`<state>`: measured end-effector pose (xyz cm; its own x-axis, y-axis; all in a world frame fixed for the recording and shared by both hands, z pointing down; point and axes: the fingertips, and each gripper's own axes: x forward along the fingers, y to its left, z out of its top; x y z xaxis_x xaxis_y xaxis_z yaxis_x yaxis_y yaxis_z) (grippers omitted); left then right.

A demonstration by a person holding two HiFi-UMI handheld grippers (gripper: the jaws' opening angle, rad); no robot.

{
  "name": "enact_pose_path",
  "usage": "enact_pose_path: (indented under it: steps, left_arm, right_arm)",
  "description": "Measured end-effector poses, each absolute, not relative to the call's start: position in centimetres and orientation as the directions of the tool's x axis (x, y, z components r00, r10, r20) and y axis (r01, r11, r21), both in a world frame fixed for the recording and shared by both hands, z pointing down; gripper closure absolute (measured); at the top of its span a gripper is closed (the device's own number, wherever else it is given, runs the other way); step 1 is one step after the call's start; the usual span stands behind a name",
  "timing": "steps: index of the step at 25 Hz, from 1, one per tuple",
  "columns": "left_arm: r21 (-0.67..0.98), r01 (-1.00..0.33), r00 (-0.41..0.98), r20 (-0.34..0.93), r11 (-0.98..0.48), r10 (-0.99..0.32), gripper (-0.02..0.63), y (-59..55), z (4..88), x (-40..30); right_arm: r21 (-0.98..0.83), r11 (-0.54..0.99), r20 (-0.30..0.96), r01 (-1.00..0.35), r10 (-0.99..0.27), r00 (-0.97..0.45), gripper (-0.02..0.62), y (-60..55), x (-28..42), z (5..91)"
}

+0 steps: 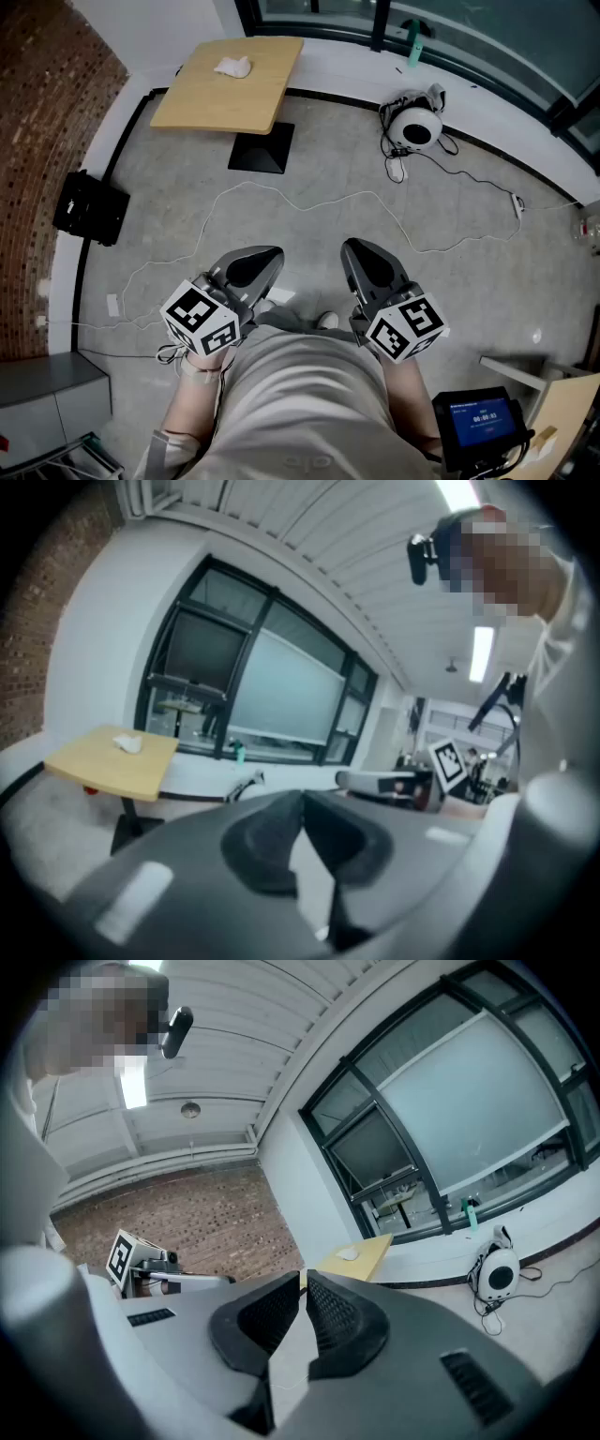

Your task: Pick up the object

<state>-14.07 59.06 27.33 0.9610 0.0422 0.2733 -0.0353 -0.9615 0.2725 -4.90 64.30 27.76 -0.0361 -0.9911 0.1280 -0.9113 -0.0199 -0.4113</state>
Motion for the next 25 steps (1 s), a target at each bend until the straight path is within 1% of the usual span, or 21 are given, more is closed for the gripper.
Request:
enact_pose_path:
  steps: [4, 9, 13, 16, 20, 25]
  left_arm:
    - [0.279, -0.065, 0.957, 0.29, -0.958, 0.019, 0.606, 56.0, 28.5, -14.4]
    - [0.304, -0.113, 0.957, 0.291, -0.946, -0.021, 0.606, 48.9, 30.0, -13.4]
    - [0.29, -0.146, 0.961, 0.269, -0.946, -0.065, 0.606, 41.3, 30.0, -13.3]
    - [0.316, -0.16, 0.967, 0.241, -0.935, -0.084, 0.606, 33.8, 29.8, -13.2]
    - [0.341, -0.174, 0.965, 0.245, -0.924, -0.091, 0.606, 25.0, 30.3, -12.3]
    - [0.364, -0.205, 0.961, 0.249, -0.909, -0.118, 0.606, 18.8, 30.9, -11.2]
  right_arm:
    - [-0.445, -0.007, 0.144, -0.896, -0.988, -0.063, 0.584, 61.5, -5.3, 29.5]
    - [-0.443, 0.008, 0.185, -0.896, -0.978, -0.1, 0.584, 54.4, -4.0, 30.8]
    - [-0.426, 0.031, 0.214, -0.904, -0.968, -0.133, 0.584, 47.4, -3.9, 31.5]
    - [-0.406, 0.049, 0.231, -0.913, -0.961, -0.155, 0.584, 40.0, -3.6, 31.1]
    - [-0.386, 0.057, 0.243, -0.921, -0.957, -0.161, 0.583, 30.7, -2.1, 29.8]
    - [-0.383, 0.074, 0.261, -0.921, -0.948, -0.185, 0.583, 23.9, -0.4, 30.2]
